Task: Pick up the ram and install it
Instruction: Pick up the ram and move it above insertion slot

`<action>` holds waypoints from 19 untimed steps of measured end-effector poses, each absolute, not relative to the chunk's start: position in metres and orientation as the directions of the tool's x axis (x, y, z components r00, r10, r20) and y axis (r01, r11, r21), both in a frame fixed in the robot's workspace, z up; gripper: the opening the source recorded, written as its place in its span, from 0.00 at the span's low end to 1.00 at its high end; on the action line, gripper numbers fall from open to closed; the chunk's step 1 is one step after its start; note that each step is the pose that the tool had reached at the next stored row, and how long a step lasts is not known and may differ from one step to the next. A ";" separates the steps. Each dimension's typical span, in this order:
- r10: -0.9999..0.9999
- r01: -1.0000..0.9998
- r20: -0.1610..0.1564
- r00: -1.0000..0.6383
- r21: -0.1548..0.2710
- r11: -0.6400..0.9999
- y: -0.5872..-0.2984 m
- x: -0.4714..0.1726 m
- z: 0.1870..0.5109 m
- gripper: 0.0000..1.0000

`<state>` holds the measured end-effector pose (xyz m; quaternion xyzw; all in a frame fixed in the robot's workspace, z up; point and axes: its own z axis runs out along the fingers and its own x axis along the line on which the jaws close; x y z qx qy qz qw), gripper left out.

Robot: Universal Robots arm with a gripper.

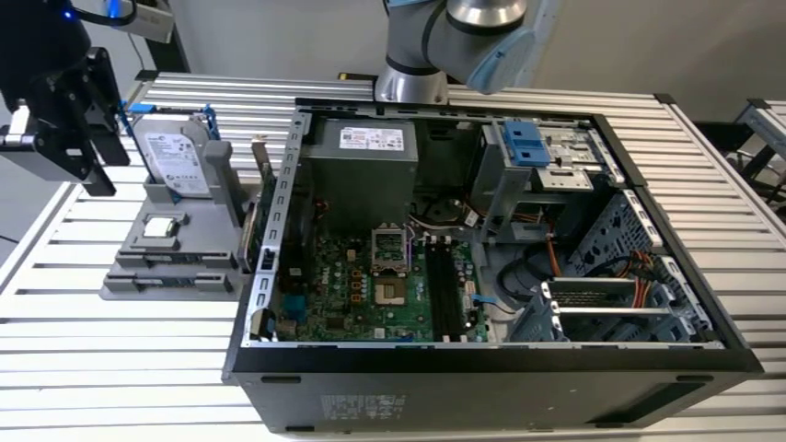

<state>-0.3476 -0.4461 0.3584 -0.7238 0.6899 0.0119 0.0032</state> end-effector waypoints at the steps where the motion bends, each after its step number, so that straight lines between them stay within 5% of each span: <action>1: -0.999 -0.999 -0.022 0.048 0.012 -0.048 -0.446 -0.348 0.357 1.00; 19: -0.999 -0.999 -0.022 0.037 0.012 -0.037 -0.446 -0.348 0.330 1.00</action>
